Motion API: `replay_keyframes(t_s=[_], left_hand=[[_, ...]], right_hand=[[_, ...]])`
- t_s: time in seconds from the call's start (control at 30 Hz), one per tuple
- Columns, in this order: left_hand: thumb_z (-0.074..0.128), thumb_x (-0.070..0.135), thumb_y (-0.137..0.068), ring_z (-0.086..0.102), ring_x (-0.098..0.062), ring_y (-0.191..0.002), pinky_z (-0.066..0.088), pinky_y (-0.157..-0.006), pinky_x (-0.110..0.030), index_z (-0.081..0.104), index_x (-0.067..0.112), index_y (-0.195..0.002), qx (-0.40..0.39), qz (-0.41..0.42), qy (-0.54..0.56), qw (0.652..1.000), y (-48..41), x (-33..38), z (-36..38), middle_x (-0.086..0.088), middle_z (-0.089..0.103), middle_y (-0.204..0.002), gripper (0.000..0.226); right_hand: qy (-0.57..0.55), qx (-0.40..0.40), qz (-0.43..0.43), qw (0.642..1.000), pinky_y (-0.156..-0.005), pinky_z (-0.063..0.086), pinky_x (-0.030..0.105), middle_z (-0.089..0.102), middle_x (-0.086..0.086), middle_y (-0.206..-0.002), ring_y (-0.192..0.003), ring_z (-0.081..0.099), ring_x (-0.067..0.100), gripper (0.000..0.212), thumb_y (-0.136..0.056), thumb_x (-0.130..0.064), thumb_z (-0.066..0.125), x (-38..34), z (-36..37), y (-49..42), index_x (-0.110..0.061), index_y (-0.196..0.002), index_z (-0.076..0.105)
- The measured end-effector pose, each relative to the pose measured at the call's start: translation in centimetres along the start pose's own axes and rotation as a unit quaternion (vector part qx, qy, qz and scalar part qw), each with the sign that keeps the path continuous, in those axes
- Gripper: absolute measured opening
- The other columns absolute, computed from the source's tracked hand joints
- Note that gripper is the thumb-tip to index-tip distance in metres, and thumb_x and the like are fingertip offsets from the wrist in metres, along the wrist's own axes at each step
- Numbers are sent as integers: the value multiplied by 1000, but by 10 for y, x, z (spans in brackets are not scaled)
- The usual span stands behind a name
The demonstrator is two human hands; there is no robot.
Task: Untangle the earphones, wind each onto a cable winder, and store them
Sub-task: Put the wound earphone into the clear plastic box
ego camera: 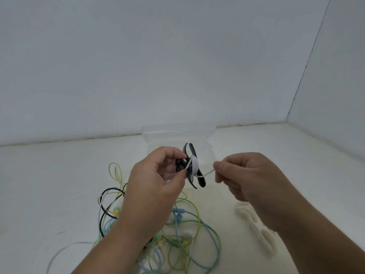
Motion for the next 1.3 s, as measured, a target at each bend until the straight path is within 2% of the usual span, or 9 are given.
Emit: replay_keyframes(t_s=[0.2,0.3,0.4,0.6,0.77,0.9,1.03,1.17,1.3], left_hand=[[75,8,-82,69,-5,-82,56,-77,-22,70,32,-86,-44,50,-123,990,3,-1,10,17,71,-81,25],[70,17,-80,70,-9,-82,58,-78,-31,70,31,-87,-78,58,-130,987,4,-3,13,15,72,-83,16],[71,6,-82,72,-12,-83,58,-81,-30,69,30,-87,-107,47,-101,988,4,-4,14,15,74,-85,25],[70,-8,-82,74,-16,-82,58,-83,-29,70,20,-89,-174,7,-2,985,9,2,20,5,76,-84,29],[73,-1,-75,72,-20,-81,56,-75,-25,71,17,-88,-178,-29,137,974,7,2,20,-6,74,-85,22],[72,1,-70,72,-23,-81,57,-73,-26,73,16,-87,-110,-47,214,970,3,1,16,-11,74,-85,23],[80,-2,-73,73,-21,-76,56,-71,-21,71,12,-88,-8,-71,233,970,-2,-2,5,-11,75,-81,22],[73,-4,-81,69,-18,-71,52,-66,-15,69,16,-92,58,-82,151,983,-3,-10,-1,3,72,-74,23],[74,0,-82,63,-30,-68,48,-61,-17,70,23,-88,75,-85,111,987,-3,-14,-4,-8,66,-75,24]], right_hand=[[6,-91,-73,993,-48,22,27,37,3,-52,-52,28,19,25,-81,-30,61,-10,10,7,-12,-70,73],[-10,-57,-90,994,-50,20,34,36,7,-53,-54,26,22,23,-79,-28,60,-11,7,7,-11,-72,73],[5,27,-91,995,-51,22,35,33,8,-53,-53,25,22,24,-86,-31,66,-11,-4,5,-14,-69,71],[51,123,-96,986,-41,26,16,34,-1,-47,-43,25,11,30,-87,-30,69,-12,-13,3,-13,-63,67],[71,88,-39,993,-44,27,22,35,3,-51,-48,26,16,34,-89,-37,66,-3,-12,0,-18,-61,67],[122,-42,21,991,-47,25,25,39,-4,-51,-49,28,14,47,-96,-44,55,7,7,-2,-14,-63,66],[132,-82,29,987,-52,31,25,44,-15,-48,-48,35,8,42,-102,-37,48,13,18,-2,-20,-70,69],[149,-105,-4,983,-51,32,20,45,-6,-56,-51,36,12,30,-100,-29,53,5,22,3,-23,-76,72],[166,-145,-25,975,-51,30,22,41,7,-67,-57,35,16,28,-98,-32,55,-3,26,9,-25,-80,75]])
Point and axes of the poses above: each hand's wrist, its own y-axis away from the middle knuckle, its own z-axis out of the palm, x = y × z, the point moved 4 cm from there along -y, towards the middle knuckle
